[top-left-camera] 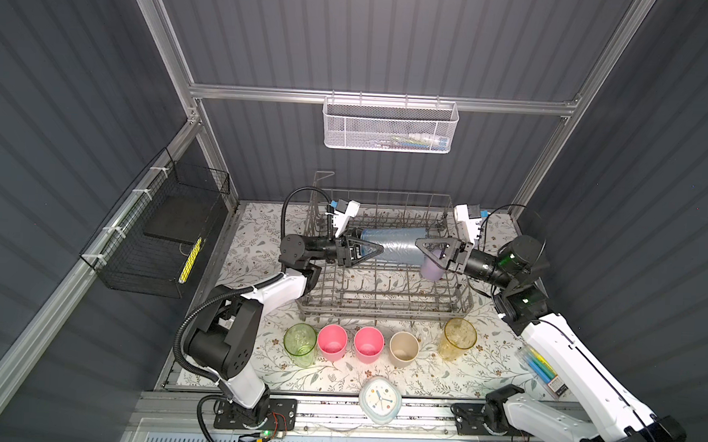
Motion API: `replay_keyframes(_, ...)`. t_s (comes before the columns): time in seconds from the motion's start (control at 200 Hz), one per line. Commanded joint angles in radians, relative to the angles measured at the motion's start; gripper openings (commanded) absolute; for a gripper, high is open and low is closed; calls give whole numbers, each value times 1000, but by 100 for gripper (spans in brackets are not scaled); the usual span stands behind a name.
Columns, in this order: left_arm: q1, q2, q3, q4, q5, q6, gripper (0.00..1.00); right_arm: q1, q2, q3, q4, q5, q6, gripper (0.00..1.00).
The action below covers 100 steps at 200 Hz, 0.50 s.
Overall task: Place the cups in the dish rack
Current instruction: 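Close the left gripper on the blue cup held by the right gripper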
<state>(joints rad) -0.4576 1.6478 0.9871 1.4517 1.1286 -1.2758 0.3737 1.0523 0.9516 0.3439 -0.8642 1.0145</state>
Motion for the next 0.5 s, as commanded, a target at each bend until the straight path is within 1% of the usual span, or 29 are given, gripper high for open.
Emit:
replay_keyframes(0.0, -7, -9, 38, -5, 33, 31, 69, -2, 3, 4, 55, -18, 3, 0)
replay_keyframes(0.24, -7, -38, 36, -67, 21, 76, 52, -4, 4, -5, 54, -27, -1, 0)
replay_keyframes(0.325, -6, -53, 33, -84, 13, 93, 47, -7, -4, -2, 32, -23, -16, 7)
replay_keyframes(0.405, -6, -73, 28, -123, 4, 124, 47, -14, -17, 2, 2, -21, -38, 14)
replay_keyframes(0.495, -7, -103, 25, -210, -10, 194, 46, -25, -28, 2, -25, -20, -51, 22)
